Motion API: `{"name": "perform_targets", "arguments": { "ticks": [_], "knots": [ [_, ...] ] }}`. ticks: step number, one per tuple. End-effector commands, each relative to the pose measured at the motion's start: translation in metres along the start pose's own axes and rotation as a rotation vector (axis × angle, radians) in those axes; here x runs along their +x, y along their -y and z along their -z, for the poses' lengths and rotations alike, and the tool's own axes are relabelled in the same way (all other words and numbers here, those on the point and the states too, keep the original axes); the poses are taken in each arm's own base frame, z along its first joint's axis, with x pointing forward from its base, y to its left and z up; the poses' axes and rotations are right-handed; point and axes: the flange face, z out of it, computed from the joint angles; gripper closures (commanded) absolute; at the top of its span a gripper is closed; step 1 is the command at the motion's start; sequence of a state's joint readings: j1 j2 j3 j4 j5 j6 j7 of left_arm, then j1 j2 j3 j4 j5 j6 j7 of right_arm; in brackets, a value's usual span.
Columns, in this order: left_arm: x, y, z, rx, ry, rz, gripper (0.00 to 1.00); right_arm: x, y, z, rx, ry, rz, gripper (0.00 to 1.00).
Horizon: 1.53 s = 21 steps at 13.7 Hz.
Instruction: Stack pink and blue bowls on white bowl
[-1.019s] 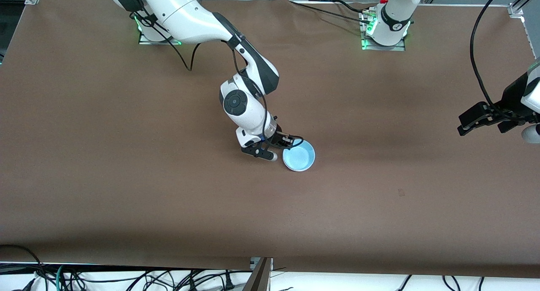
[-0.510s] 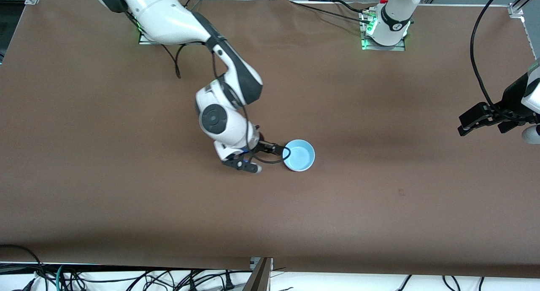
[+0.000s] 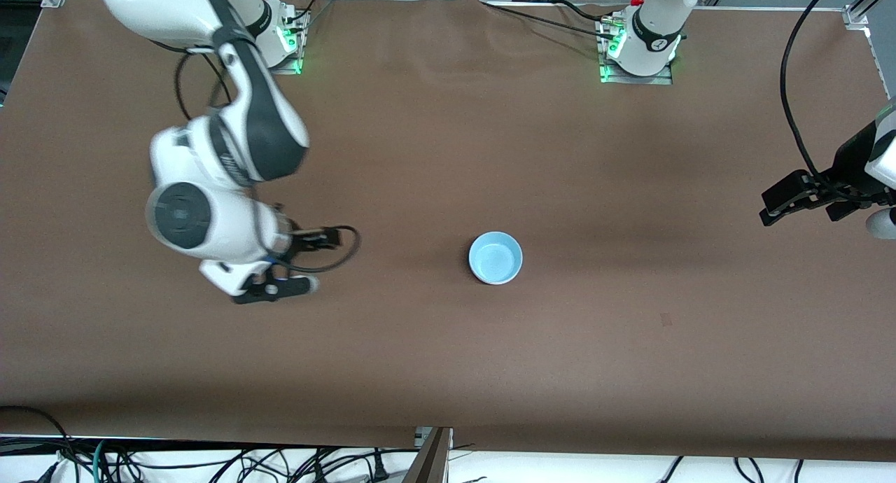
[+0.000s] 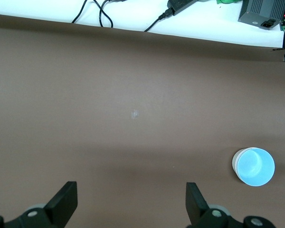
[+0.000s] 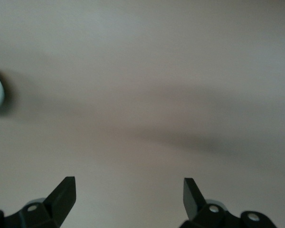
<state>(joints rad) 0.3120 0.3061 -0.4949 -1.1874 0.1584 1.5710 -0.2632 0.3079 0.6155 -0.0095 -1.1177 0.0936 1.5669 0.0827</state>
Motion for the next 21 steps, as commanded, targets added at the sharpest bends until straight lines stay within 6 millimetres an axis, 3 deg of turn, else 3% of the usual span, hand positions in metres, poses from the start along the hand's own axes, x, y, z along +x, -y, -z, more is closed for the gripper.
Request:
{"name": "perform_targets", "arguments": {
  "ticks": [1, 6, 9, 13, 21],
  "knots": [
    [-0.001, 0.002, 0.002, 0.015, -0.011, 0.002, 0.0, -0.057, -0.058, 0.044, -0.022, 0.021, 0.018, 0.0],
    [-0.001, 0.001, 0.002, 0.013, -0.011, 0.0, 0.0, -0.126, -0.129, 0.134, -0.103, -0.085, -0.093, 0.0],
    [-0.001, 0.001, 0.002, 0.013, -0.011, -0.001, 0.0, -0.152, -0.139, 0.165, -0.119, -0.138, -0.116, 0.0],
    [-0.001, 0.001, 0.002, 0.011, -0.01, -0.001, 0.0, -0.176, -0.165, 0.17, -0.178, -0.082, -0.08, 0.0],
    [-0.001, 0.001, 0.002, 0.009, -0.01, 0.007, 0.0, -0.181, -0.159, 0.164, -0.132, -0.044, -0.109, 0.0]
  ]
}}
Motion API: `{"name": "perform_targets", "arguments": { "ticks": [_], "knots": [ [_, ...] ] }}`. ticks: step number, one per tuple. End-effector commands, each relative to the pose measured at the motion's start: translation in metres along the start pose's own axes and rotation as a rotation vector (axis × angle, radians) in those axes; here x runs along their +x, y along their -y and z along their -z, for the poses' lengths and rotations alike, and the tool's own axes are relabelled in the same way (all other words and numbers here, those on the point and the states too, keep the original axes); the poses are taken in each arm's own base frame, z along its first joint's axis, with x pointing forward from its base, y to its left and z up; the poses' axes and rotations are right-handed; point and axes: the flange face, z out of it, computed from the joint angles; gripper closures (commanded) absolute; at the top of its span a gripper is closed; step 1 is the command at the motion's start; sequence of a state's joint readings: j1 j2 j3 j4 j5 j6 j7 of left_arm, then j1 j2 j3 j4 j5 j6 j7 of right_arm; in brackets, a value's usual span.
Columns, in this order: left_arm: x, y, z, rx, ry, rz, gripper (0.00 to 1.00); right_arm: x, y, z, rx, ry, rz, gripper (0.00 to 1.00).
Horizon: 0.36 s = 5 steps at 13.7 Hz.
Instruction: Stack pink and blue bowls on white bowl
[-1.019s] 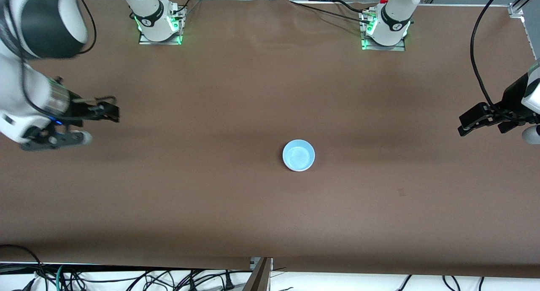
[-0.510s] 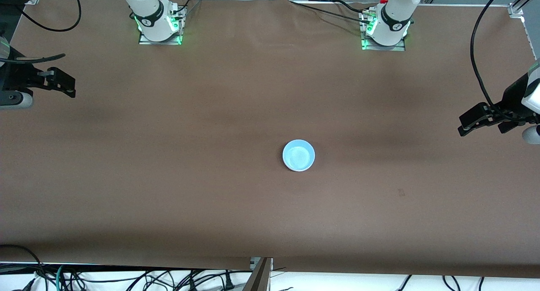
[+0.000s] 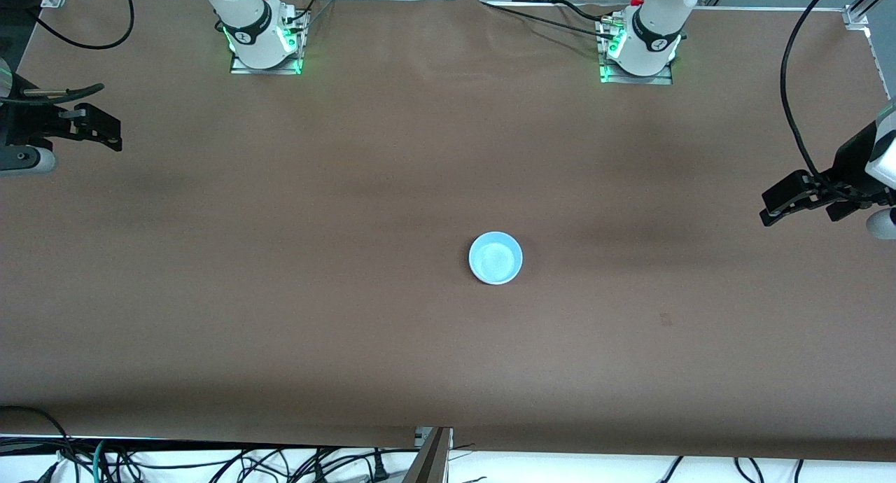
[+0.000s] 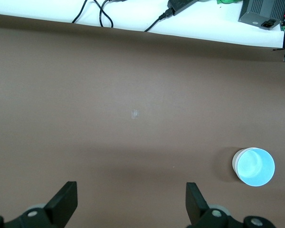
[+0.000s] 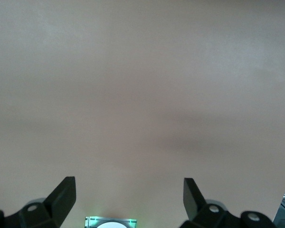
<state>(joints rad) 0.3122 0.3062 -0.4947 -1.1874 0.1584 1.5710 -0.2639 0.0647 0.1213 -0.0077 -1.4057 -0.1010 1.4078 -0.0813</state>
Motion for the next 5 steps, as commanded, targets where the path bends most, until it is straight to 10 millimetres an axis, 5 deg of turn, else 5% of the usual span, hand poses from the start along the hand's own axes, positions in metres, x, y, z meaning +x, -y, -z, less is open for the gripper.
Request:
{"name": "perform_targets", "arguments": {
  "ticks": [1, 5],
  "knots": [
    [-0.0014, 0.0009, 0.0025, 0.01, -0.01, 0.006, 0.0, -0.0106, 0.0013, 0.0033, 0.021, 0.002, -0.019, 0.0],
    [-0.0015, 0.0007, 0.0025, 0.009, -0.01, 0.007, 0.0, -0.0075, -0.0004, 0.0043, 0.025, 0.016, -0.017, 0.0]
  ]
}}
